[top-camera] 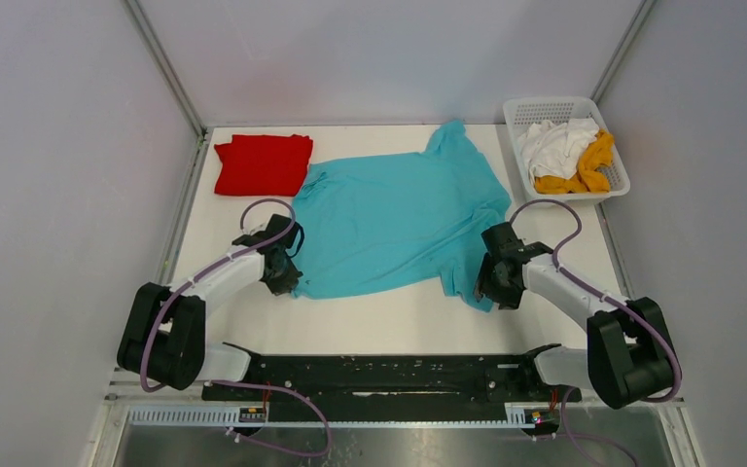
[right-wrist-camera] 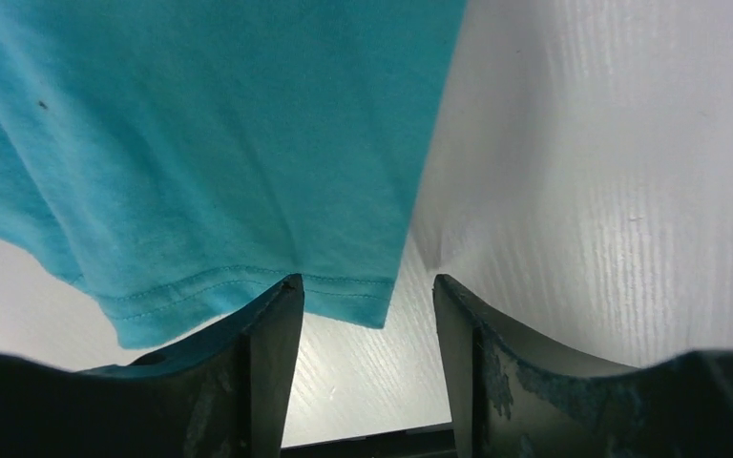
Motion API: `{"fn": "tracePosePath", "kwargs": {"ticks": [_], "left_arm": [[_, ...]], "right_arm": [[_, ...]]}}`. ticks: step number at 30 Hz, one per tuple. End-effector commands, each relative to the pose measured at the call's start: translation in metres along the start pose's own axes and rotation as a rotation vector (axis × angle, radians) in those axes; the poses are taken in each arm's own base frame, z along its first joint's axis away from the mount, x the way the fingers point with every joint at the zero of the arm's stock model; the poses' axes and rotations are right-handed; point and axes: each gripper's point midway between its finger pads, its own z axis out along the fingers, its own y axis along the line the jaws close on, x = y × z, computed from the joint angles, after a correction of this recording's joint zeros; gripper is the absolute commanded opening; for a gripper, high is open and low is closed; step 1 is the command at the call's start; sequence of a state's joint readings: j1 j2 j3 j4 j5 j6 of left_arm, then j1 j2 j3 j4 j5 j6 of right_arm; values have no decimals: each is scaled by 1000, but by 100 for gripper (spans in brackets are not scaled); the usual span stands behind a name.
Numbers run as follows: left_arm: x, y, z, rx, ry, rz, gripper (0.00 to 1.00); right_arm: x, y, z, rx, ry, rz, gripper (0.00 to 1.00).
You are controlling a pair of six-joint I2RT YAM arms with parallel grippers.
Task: Fold and stack the t-shirts
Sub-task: Flatten out the tshirt
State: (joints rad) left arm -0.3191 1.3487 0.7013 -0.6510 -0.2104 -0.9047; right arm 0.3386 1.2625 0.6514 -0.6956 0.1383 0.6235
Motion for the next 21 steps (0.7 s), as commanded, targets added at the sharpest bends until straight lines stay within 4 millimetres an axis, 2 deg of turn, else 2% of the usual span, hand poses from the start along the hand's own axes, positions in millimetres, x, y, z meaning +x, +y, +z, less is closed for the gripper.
{"fn": "tracePosePath", "kwargs": {"ticks": [1, 8, 14, 17, 21], "left_arm": [[-5, -3, -3, 25, -31, 8, 0], [-5, -4, -4, 30, -31, 3, 0], [-6, -5, -7, 41, -33, 2, 0], [-6, -6, -8, 45, -34, 4, 0], [-7, -6, -10, 54, -40, 11, 0]], "right_arm": [[3, 11, 9, -37, 20, 16, 58], [5, 14, 16, -31, 45, 14, 52], [13, 15, 16, -42, 79, 31, 37], [14, 14, 16, -40, 75, 37, 27], [9, 17, 16, -58, 40, 46, 6]]}}
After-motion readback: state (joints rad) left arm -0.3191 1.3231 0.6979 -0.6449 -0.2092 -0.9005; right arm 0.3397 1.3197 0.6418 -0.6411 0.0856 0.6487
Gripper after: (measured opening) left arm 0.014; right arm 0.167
